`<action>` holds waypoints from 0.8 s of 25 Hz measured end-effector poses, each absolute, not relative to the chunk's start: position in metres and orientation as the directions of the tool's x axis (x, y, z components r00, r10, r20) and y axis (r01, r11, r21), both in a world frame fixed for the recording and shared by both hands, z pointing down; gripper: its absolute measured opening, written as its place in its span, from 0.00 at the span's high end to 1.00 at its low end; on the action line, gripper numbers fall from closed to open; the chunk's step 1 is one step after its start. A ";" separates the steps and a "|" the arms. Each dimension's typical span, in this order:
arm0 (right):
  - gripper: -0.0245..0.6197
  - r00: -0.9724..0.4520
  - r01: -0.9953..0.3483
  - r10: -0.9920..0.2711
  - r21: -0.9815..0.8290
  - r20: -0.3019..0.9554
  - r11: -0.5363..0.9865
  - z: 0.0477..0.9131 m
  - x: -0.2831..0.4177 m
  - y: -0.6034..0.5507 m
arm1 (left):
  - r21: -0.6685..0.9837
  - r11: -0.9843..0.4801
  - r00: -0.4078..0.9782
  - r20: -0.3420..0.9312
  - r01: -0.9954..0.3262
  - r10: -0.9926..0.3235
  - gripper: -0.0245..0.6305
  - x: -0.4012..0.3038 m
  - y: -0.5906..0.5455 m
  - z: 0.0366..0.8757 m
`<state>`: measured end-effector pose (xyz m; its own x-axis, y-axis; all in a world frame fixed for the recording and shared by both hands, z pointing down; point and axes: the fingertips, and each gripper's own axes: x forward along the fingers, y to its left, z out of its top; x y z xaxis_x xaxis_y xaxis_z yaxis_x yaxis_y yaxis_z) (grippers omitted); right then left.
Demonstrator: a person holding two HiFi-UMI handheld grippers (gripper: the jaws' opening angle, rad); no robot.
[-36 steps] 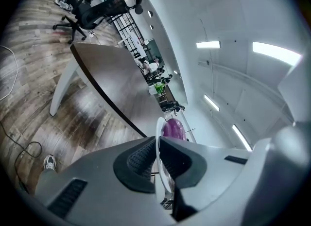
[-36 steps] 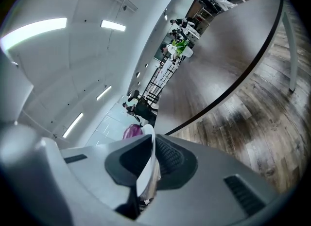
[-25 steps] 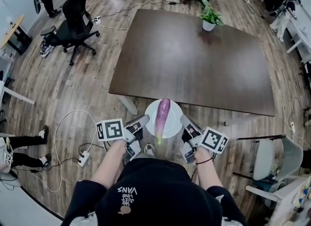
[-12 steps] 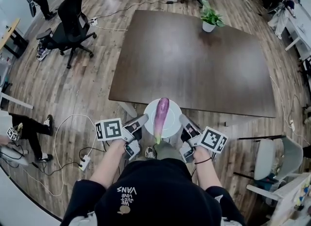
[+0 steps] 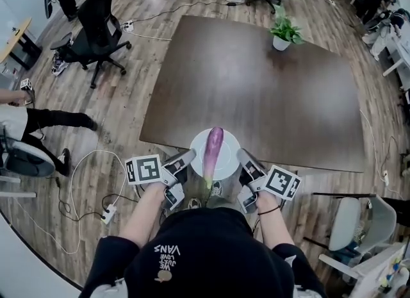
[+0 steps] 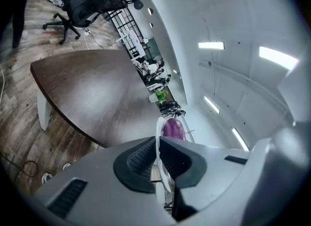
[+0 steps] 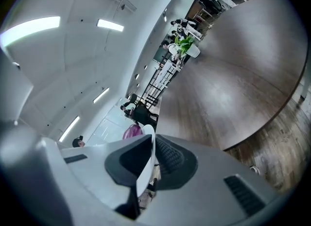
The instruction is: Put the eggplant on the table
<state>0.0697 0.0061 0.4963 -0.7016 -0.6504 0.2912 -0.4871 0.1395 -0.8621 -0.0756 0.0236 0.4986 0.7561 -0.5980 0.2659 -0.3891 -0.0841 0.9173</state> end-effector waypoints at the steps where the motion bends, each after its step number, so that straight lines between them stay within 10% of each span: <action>1: 0.91 -0.707 -0.486 -0.645 -0.862 0.290 0.144 0.496 0.071 -0.002 | 0.917 -0.082 0.751 0.265 -0.390 -0.604 0.93 -0.074 0.017 0.499; 20: 0.91 -0.771 -0.478 -0.558 -0.858 0.308 0.186 0.508 0.081 -0.110 | 0.916 -0.033 0.675 0.269 -0.399 -0.687 0.93 -0.064 -0.076 0.508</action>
